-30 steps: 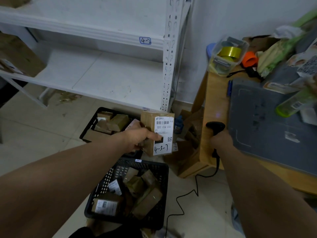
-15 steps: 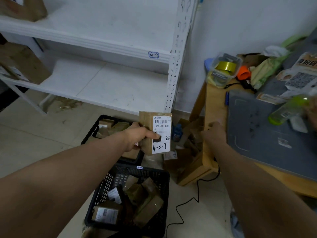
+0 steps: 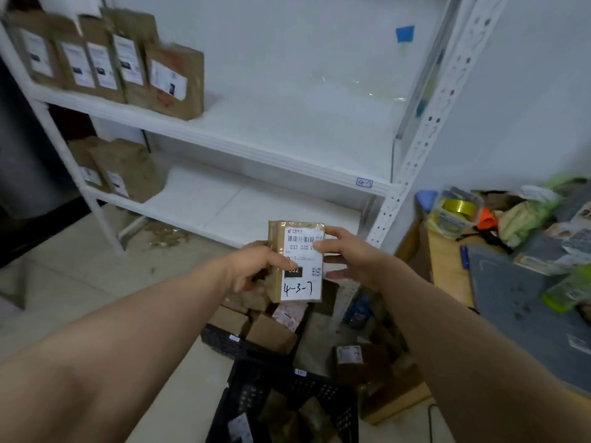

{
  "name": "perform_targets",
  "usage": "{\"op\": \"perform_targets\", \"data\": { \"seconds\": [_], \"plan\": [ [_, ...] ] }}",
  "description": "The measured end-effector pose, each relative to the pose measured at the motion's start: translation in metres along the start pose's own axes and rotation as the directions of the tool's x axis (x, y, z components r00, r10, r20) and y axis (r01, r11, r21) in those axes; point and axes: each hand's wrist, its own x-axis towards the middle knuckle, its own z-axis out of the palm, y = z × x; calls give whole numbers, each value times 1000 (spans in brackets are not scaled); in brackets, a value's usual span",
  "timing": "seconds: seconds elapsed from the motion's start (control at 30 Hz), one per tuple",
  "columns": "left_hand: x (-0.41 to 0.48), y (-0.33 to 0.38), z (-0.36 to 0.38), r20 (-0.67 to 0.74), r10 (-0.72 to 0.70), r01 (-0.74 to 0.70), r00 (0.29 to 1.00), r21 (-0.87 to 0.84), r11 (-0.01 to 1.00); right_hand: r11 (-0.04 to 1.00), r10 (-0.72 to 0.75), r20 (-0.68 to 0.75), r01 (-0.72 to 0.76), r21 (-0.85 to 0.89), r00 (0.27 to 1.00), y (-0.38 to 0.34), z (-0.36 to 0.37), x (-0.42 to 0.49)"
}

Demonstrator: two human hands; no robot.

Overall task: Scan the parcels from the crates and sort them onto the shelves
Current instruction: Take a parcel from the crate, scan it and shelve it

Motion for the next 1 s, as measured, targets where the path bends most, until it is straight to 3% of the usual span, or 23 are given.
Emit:
{"op": "perform_targets", "data": {
  "seconds": [0.3, 0.57, 0.83, 1.0],
  "plan": [
    [-93, -4, -219, -22, 97, -98, 995, -46, 994, 985, -173, 78, 174, -8, 982, -117, 211, 28],
    [-167, 39, -352, -203, 310, -339, 929, -130, 932, 923, -382, -34, 383, 28, 924, -235, 327, 31],
    [-241, 156, -424, -392, 588, -664, 708, -86, 742, 697, -717, 8, 716, 38, 697, -376, 377, 12],
    [-262, 228, -459, -395, 723, -786, 567, 5, 619, 541, -834, -102, 840, 37, 541, -458, 381, 11]
  ]
}}
